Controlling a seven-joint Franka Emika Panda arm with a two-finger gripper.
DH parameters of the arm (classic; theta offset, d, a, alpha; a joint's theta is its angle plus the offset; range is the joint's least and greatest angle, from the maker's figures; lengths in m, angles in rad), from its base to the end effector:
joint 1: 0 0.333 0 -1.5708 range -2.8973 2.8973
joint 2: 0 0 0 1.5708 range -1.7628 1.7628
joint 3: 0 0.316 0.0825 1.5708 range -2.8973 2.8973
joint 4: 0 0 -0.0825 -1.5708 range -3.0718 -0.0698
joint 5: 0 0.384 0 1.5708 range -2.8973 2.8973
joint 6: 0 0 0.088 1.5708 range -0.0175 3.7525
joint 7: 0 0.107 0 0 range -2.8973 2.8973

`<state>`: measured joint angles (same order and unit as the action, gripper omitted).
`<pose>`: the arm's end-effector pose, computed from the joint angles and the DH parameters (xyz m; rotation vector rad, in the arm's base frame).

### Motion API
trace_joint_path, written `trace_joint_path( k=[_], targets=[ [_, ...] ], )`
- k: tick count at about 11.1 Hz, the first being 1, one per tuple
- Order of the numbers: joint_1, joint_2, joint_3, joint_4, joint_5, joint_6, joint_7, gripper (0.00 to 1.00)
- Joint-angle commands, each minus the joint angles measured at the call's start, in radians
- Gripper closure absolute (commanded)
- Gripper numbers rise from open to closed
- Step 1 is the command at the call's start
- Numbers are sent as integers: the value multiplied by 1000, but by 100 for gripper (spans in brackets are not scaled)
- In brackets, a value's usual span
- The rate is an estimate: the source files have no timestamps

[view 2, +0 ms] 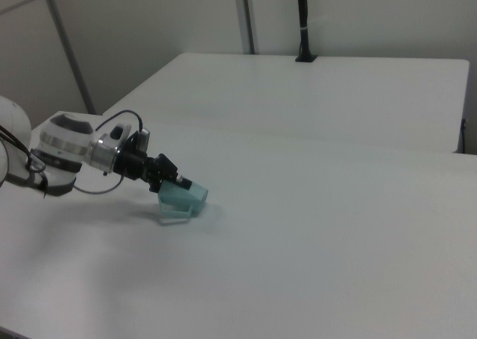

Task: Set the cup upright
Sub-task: 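Lift the grasped cup and rotate it so the opening faces up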

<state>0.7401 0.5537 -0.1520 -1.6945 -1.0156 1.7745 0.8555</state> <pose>0.5713 0.3048 0.2881 2.0609 0.2301 0.3889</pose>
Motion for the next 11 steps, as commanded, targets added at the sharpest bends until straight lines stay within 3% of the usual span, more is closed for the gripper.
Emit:
trace_joint_path(
  k=[1, 6, 7, 9, 11],
  targets=[
    [-92, -179, 12, -25, 251, 109, -30, 100],
    [-232, -345, 12, -36, 670, 111, -257, 100],
    [-263, -374, 12, -80, 731, 143, -286, 100],
    [-333, -492, 11, -263, 834, 340, -332, 100],
    [-393, -561, -4, -367, 973, 396, -456, 100]
  ],
)
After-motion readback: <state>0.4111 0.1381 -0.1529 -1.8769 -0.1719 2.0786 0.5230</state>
